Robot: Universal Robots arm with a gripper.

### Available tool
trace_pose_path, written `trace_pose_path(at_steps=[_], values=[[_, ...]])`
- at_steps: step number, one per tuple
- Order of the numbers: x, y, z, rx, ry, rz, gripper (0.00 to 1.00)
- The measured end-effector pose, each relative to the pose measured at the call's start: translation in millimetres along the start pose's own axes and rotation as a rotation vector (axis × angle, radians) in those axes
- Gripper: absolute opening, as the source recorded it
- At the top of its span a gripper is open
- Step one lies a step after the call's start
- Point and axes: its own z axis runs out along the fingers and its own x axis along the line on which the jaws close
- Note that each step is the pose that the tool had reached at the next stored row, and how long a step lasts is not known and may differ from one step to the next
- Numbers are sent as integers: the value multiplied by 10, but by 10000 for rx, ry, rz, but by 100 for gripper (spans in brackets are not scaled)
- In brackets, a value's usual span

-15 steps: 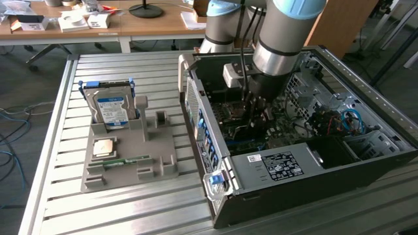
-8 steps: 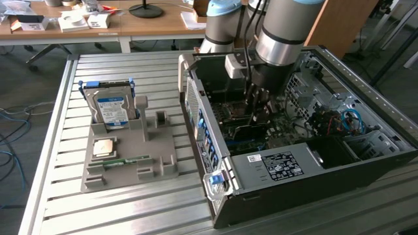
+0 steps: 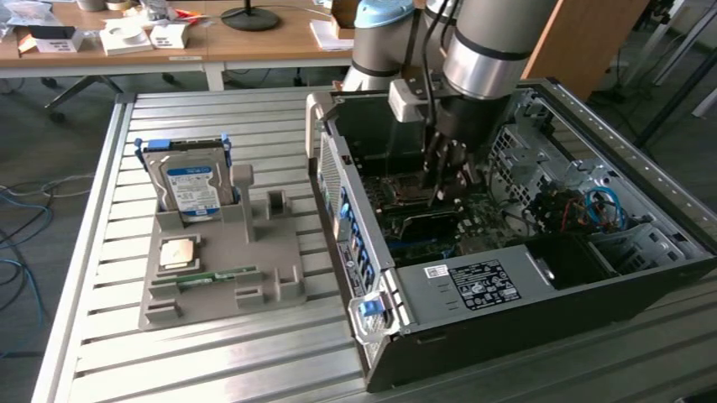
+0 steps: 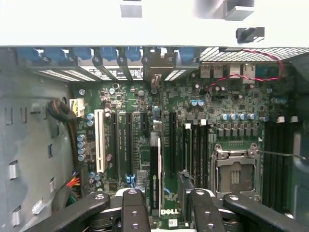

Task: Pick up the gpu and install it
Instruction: 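Insert the gpu into the slot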

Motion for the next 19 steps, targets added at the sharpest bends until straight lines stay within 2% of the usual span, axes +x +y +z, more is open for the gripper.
trace_pose_path(at_steps=[10,19], values=[[-9,-7,-167,1,0,0,40],[-9,-7,-181,-1,4,0,40]])
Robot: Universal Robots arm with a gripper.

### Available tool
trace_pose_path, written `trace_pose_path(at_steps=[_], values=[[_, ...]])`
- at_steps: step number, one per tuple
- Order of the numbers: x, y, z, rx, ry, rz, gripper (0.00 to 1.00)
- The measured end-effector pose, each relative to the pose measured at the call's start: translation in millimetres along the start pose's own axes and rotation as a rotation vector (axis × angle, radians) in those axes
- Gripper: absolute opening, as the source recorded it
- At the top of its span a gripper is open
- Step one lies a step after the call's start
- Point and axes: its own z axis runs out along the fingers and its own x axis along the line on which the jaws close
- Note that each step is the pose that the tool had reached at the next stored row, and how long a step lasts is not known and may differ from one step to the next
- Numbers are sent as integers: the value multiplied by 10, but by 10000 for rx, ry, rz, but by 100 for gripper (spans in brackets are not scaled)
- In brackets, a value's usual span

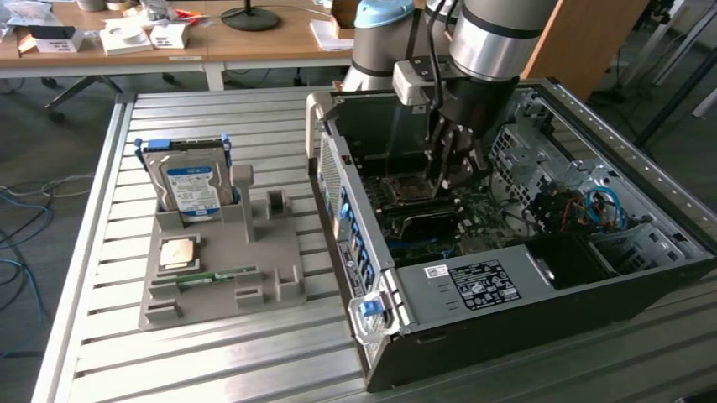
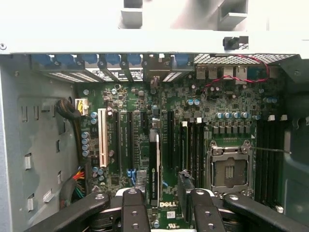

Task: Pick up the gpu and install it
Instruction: 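Insert the gpu into the slot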

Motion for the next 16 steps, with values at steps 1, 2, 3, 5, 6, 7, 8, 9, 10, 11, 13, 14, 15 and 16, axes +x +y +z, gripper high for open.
trace_pose_path(at_steps=[1,2,3,5,6,7,8,9,10,11,13,14,15,16], values=[[0,0,-5,0,-1,0,40],[-1,0,-6,2,-5,0,40],[-1,0,-7,2,-7,0,40],[-1,0,-9,1,-4,0,40],[-1,0,-9,1,-4,0,40],[-1,0,-11,1,-3,0,40],[-1,0,-16,0,0,0,40],[-1,0,-19,1,-3,0,40],[-2,0,-23,2,-5,0,40],[-2,0,-28,1,-5,0,40],[-3,0,-42,1,-8,0,40],[-3,0,-48,1,-10,0,40],[-3,0,-50,2,-11,0,40],[-3,-1,-51,1,-10,0,40]])
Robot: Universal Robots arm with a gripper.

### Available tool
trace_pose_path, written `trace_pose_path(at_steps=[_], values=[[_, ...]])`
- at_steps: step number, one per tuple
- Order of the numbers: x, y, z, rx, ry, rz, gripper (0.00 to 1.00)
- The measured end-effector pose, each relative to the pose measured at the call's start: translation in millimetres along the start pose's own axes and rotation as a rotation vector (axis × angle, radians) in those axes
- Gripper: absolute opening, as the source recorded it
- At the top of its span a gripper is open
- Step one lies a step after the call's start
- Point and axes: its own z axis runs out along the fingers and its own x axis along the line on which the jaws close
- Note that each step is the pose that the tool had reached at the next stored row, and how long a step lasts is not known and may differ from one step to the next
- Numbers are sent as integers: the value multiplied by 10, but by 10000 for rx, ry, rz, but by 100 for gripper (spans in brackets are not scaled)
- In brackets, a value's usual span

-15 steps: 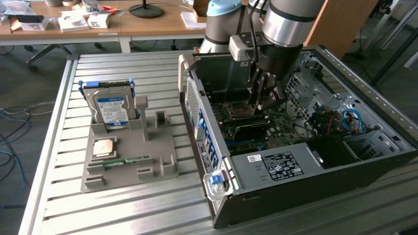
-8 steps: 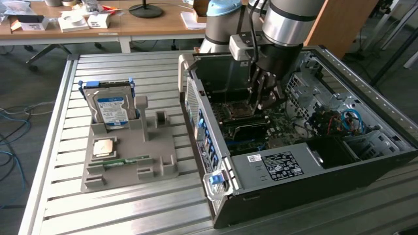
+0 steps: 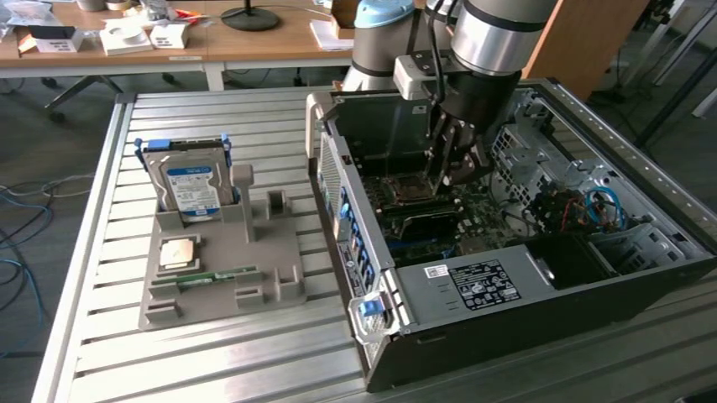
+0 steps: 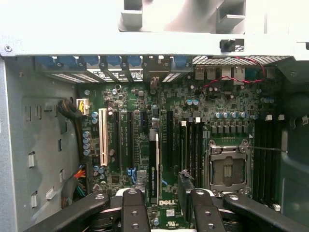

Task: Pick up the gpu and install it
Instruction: 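Press down on the gpu until it lock into place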

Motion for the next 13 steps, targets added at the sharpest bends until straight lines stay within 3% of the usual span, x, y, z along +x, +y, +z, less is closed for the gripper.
trace_pose_path(at_steps=[11,13], values=[[0,0,0,0,0,0,40],[0,0,0,0,0,0,32]])
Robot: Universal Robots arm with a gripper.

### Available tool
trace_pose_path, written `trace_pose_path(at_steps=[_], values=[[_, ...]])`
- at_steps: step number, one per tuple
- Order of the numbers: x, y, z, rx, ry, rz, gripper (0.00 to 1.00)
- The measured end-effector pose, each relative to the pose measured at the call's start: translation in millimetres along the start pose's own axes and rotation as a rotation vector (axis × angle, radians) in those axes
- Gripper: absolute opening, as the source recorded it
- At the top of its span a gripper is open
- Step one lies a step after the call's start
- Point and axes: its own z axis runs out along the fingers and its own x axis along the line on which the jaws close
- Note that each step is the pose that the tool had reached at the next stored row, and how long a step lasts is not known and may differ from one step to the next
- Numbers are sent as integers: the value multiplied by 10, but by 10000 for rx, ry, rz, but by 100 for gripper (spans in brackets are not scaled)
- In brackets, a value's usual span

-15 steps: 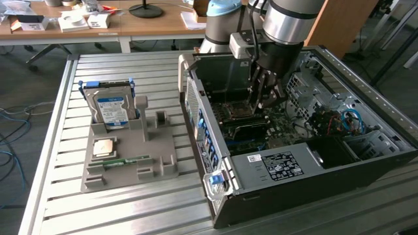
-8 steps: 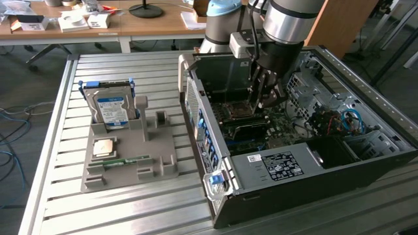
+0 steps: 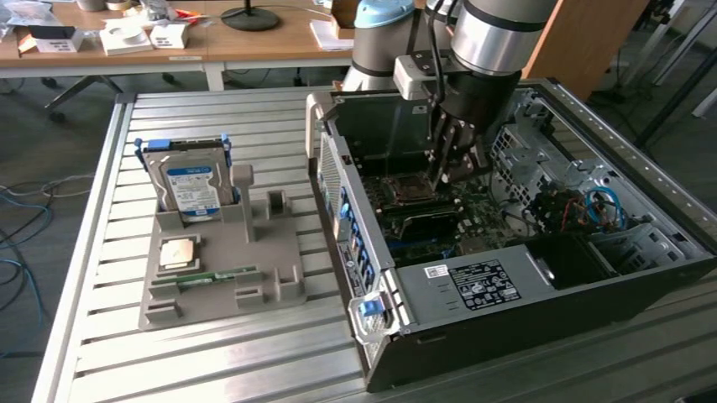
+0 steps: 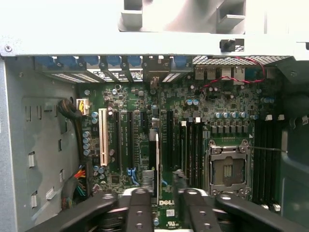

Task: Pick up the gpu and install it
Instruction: 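Press down on the gpu until it lock into place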

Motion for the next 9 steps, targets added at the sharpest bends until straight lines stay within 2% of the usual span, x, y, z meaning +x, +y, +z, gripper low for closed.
trace_pose_path(at_steps=[1,2,5,6,9], values=[[0,0,0,0,0,0,32],[0,0,0,0,0,0,25],[0,0,0,0,0,0,24],[0,0,0,0,0,0,17],[0,0,0,0,0,0,17]])
